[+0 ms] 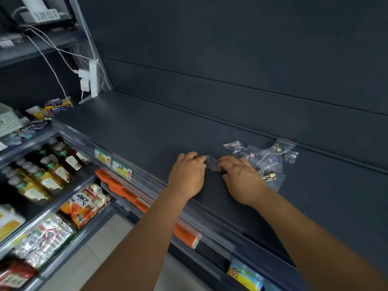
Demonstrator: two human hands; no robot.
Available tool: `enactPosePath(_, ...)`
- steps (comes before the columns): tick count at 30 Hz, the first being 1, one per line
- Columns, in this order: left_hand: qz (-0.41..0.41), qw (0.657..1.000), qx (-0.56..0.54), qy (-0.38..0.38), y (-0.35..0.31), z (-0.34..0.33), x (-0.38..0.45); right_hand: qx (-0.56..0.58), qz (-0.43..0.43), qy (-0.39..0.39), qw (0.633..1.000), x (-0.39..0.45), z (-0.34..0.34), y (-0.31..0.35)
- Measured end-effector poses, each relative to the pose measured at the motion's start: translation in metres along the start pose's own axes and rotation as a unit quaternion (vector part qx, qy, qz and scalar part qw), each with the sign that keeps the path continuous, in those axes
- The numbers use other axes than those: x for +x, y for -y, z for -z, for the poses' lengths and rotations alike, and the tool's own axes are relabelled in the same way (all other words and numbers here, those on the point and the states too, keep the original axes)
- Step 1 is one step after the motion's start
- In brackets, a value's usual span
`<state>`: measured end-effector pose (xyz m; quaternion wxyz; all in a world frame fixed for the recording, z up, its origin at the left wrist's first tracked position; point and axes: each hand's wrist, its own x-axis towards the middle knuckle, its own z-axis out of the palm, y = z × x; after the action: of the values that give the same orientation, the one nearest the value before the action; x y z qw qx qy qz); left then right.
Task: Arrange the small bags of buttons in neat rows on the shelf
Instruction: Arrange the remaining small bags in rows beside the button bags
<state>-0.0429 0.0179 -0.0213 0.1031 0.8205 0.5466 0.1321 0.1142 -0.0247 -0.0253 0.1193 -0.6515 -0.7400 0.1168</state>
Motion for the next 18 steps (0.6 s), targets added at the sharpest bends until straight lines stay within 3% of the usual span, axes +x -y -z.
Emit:
enactPosePath(6, 0.026, 0.997, -0.072, 0.005, 0.005, 0.003, 0.0, 0.072, 0.028, -0.087, 0.993, -0.02, 0.004, -0.002)
enactPosePath(10, 0.017, 0.999, -0.027, -0.005, 0.008, 0.003, 0.001, 0.112, -0.084, -0.153, 0.978, -0.026, 0.008, 0.004)
enactPosePath(14, 0.031, 0.999, -0.044, 0.007, 0.008, 0.005, 0.002, 0.053, -0.232, -0.081, 0.968, -0.02, 0.003, 0.013)
enactPosePath(18, 0.058, 0.994, -0.089, 0.03, 0.007, 0.001, 0.004, 0.088, -0.277, -0.06, 0.955, -0.013, 0.001, 0.022)
